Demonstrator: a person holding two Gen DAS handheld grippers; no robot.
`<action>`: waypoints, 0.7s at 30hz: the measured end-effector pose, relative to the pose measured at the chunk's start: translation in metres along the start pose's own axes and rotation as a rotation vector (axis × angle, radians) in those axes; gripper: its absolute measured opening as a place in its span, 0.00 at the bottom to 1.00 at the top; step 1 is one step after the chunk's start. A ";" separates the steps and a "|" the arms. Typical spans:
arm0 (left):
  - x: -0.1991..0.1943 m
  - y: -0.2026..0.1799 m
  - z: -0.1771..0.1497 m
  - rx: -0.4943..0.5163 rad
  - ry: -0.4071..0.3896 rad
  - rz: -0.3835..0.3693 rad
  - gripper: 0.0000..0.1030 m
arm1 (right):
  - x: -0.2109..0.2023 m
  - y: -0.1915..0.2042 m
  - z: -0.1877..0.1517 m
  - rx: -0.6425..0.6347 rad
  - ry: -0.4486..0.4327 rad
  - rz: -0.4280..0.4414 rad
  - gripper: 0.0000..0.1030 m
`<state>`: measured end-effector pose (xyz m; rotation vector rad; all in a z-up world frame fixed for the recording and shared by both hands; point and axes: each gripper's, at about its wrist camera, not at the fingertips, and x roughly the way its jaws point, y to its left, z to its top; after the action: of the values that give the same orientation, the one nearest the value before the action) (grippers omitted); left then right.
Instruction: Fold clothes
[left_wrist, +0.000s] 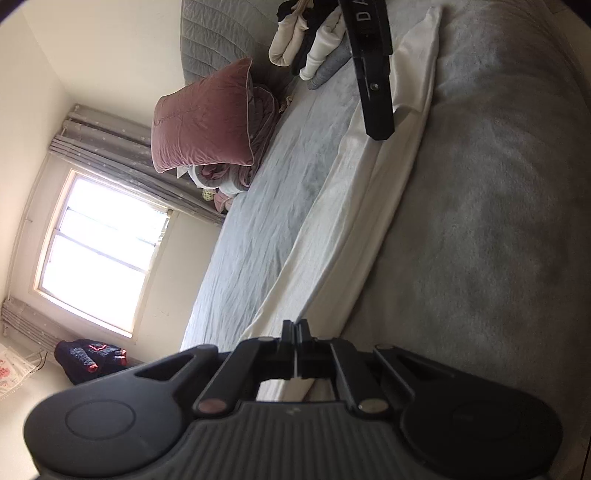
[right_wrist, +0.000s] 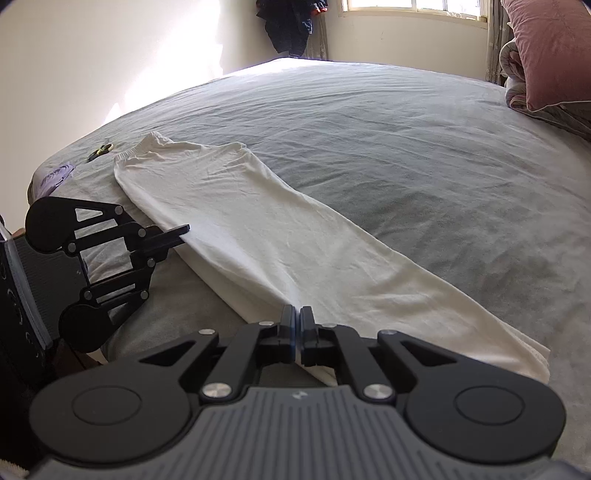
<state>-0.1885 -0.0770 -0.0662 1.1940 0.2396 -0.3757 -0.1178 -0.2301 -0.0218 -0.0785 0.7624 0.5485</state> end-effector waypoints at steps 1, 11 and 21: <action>0.000 0.004 -0.002 -0.018 0.006 -0.042 0.01 | 0.001 -0.001 -0.001 0.000 0.012 -0.001 0.03; -0.014 0.051 -0.028 -0.245 -0.071 -0.444 0.20 | -0.018 -0.011 -0.010 0.044 0.026 -0.048 0.48; 0.013 0.059 -0.007 -0.432 -0.171 -0.530 0.32 | -0.042 -0.034 -0.023 0.109 -0.026 -0.172 0.50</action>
<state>-0.1528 -0.0538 -0.0228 0.6545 0.4641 -0.8386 -0.1400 -0.2842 -0.0145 -0.0352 0.7506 0.3437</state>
